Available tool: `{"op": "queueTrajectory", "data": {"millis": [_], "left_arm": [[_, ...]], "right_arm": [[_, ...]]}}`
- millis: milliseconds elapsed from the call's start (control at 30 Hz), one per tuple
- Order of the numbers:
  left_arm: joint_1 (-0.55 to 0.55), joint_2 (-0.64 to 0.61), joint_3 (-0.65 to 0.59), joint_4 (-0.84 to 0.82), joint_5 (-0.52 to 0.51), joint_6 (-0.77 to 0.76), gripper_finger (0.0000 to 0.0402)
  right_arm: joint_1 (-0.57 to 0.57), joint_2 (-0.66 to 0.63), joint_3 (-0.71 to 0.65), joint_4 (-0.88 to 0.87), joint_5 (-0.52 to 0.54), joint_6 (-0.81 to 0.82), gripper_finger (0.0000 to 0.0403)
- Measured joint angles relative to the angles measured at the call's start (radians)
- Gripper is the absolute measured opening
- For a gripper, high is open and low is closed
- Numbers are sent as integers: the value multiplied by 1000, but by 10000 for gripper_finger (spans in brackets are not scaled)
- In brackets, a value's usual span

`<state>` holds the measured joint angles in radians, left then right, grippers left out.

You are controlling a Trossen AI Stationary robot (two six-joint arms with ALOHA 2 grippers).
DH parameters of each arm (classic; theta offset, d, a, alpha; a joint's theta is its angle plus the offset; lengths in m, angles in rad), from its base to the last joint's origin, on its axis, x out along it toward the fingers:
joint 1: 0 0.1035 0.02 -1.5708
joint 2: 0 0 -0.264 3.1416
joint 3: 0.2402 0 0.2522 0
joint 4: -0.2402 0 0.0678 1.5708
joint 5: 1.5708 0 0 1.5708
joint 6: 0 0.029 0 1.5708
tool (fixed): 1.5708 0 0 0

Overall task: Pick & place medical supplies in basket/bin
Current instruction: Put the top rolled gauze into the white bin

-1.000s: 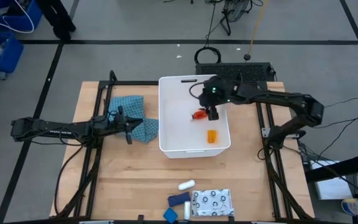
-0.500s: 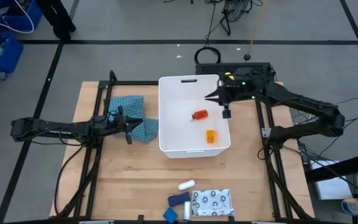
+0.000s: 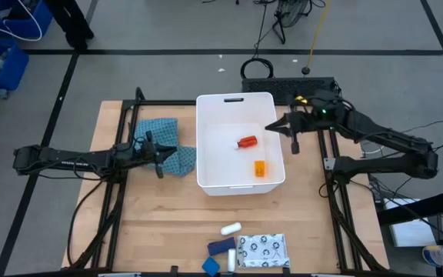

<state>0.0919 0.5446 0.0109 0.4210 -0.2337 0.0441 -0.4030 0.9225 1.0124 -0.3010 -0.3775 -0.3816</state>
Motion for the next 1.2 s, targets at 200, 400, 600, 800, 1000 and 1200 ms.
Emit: {"op": "queueTrajectory", "data": {"millis": [200, 400, 600, 800, 1000, 1200], "left_arm": [[0, 0, 0, 0, 0, 0, 37], [0, 0, 0, 0, 0, 0, 37], [0, 0, 0, 0, -1, 3, 37], [0, 0, 0, 1, -2, 0, 37], [0, 0, 0, 1, -2, -2, 37], [0, 0, 0, 0, -2, -8, 37]], "right_arm": [[-1, -161, -158, 142, -70, 110, 0], [-7, -340, -334, 325, -99, 270, 0], [-34, -476, -482, 406, -97, 369, 0], [-25, -501, -656, 542, -95, 454, 0], [-14, -546, -805, 845, -96, 534, 0], [-14, -643, -869, 895, -95, 539, 0]]}}
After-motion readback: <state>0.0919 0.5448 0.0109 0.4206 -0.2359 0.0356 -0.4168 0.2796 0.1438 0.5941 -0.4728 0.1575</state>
